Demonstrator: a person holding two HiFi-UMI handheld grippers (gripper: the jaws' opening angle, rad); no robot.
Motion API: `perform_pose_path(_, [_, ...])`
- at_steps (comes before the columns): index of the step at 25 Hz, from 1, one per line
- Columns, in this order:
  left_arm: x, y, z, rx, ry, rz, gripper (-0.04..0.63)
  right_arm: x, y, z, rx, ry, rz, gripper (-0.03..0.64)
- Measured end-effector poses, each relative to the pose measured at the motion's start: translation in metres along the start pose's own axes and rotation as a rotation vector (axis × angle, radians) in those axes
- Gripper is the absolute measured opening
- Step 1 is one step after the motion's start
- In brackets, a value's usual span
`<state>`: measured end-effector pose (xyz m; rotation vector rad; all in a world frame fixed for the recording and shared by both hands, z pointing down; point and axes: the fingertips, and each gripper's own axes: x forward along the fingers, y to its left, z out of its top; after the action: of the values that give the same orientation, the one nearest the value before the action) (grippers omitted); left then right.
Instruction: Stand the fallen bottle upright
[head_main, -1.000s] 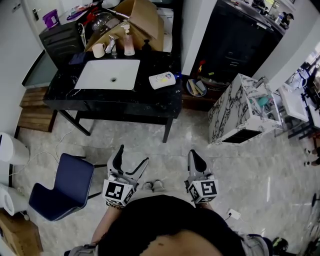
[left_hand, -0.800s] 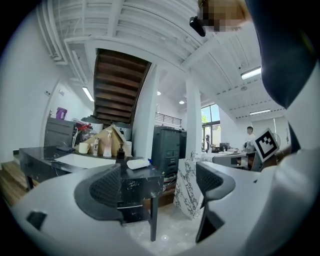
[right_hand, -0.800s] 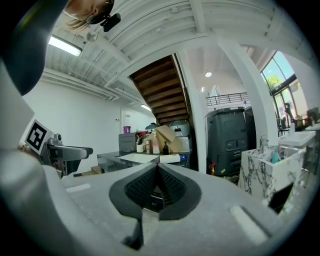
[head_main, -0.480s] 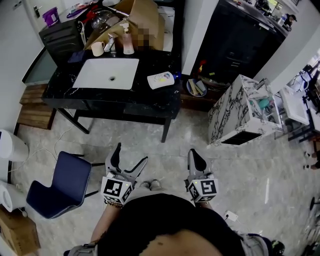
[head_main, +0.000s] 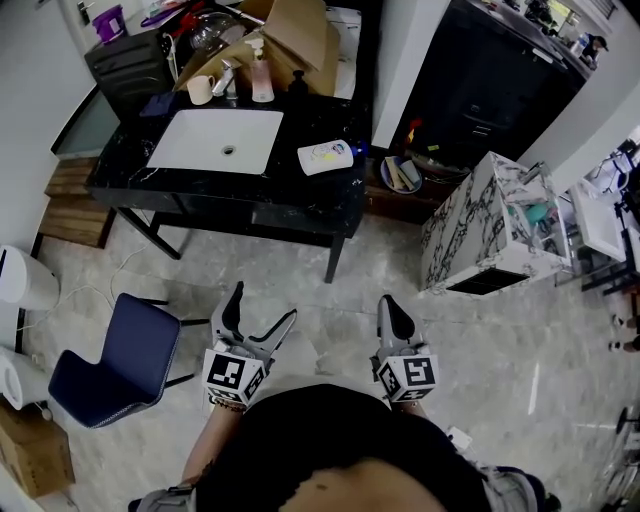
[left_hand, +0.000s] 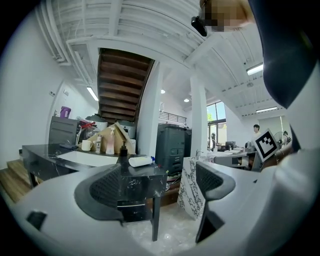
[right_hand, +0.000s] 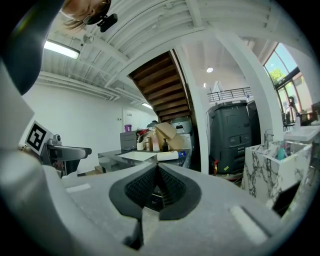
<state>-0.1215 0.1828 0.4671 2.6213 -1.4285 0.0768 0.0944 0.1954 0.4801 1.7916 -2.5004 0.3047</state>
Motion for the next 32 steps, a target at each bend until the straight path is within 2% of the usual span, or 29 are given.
perform_pose_path(13, [0.035,0.016,0.007,0.031,0.010,0.018,0.448,0.019,-0.026,-0.002,0.006,0.031,-0.008,0.003])
perform_pose_path(22, [0.074,0.039,0.012,0.029,0.022,0.015,0.448,0.071,-0.049,0.010,0.008,0.026,-0.025,0.003])
perform_pose_path(27, [0.114,0.058,0.020,0.050,0.052,-0.029,0.448,0.112,-0.066,0.024,0.012,0.012,-0.051,0.003])
perform_pose_path(32, [0.159,0.083,0.038,0.066,0.042,-0.068,0.448,0.151,-0.074,0.034,0.027,0.021,-0.072,0.003])
